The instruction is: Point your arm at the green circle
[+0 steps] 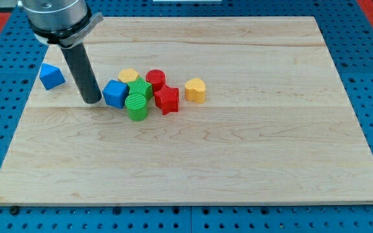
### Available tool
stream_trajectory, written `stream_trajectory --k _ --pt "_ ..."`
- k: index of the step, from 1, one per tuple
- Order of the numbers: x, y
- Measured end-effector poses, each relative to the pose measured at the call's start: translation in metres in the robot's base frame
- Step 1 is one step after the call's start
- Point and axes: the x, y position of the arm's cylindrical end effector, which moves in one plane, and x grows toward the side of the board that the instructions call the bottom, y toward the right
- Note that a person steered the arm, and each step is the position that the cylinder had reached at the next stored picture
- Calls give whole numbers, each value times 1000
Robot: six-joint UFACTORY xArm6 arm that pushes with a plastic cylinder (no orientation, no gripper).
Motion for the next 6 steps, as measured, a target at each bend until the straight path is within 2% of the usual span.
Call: stream_trajectory --k 2,3,4,6 --pt "0 60" --pt "0 68" --pt "1 34" --pt "24 15"
